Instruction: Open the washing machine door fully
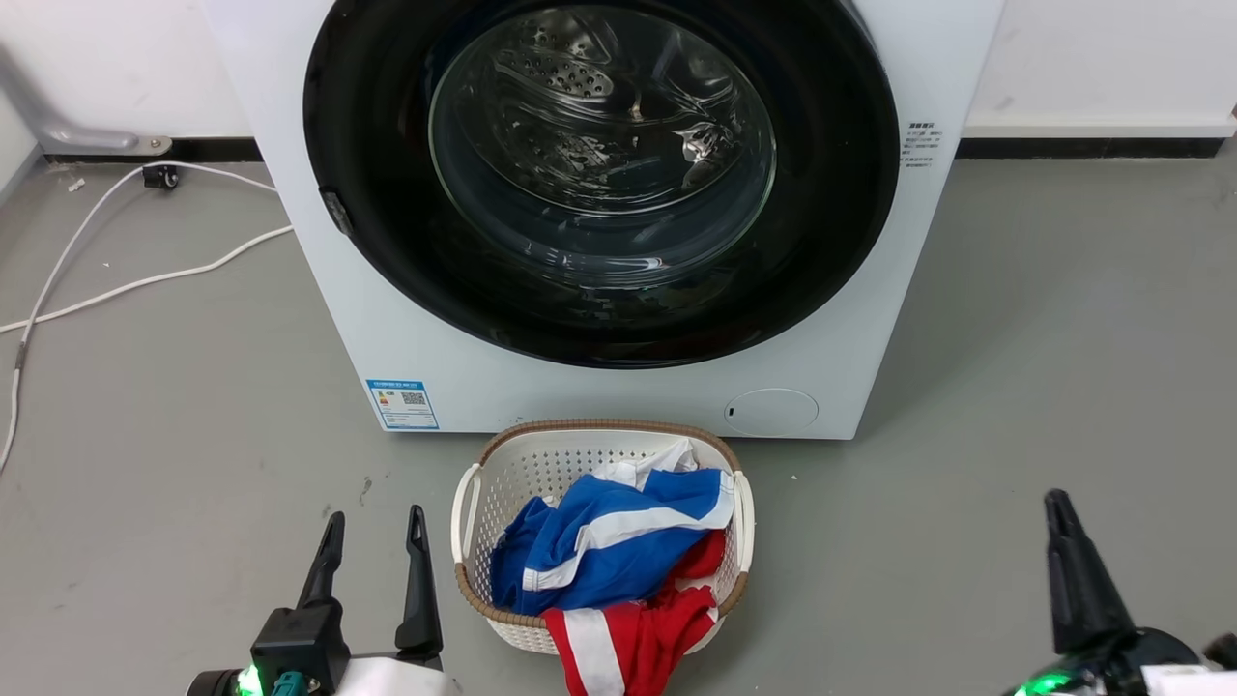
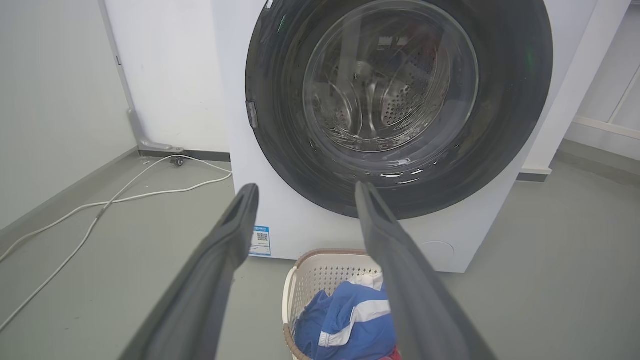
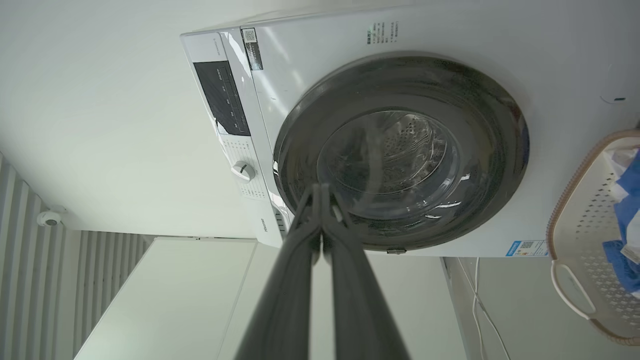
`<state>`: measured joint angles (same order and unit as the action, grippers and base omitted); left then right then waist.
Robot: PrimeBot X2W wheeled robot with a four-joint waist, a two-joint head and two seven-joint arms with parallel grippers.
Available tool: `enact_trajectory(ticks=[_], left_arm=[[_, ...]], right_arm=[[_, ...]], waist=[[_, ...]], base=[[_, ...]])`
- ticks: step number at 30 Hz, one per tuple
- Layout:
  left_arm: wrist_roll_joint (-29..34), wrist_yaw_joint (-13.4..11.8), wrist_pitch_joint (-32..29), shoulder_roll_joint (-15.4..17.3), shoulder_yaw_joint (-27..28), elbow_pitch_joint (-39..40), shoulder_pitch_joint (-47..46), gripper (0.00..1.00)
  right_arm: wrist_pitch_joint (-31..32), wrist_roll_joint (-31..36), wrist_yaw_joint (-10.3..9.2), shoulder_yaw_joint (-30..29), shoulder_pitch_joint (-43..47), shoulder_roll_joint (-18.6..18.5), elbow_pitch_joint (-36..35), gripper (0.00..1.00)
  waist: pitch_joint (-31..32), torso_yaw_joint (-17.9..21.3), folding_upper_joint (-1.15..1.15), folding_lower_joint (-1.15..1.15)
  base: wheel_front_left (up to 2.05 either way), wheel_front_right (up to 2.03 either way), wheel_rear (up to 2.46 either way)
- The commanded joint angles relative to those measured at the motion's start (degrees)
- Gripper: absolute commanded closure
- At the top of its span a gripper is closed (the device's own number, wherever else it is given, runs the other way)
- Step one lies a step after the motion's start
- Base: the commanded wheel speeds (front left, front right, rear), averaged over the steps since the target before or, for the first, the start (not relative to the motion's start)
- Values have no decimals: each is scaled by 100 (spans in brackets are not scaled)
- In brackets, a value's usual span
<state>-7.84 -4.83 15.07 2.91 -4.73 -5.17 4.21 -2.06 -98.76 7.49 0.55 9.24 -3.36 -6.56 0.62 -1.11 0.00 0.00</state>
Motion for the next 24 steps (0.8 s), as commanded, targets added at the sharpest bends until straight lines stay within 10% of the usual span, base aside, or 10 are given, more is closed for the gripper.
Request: enact_trajectory(ticks=[1,15,24], left_arm=[[33,-23,16,-2,9,20,34,0],[104,-76,16,-2,25,80,-46,0],[193,-67,16,-2,39,236,-377,0]], right_arm=[[114,-72,0,-117,83,-25,13,100],[426,272,0,-605,-247,34,344,100],[533,341,0,-1512,-1719,-554,1129,100]], waist=[[-5,-12,0,0],[-166,-118,0,0],[-729,-242,0,0]], base=[[0,0,0],[0,0,0],[0,0,0]])
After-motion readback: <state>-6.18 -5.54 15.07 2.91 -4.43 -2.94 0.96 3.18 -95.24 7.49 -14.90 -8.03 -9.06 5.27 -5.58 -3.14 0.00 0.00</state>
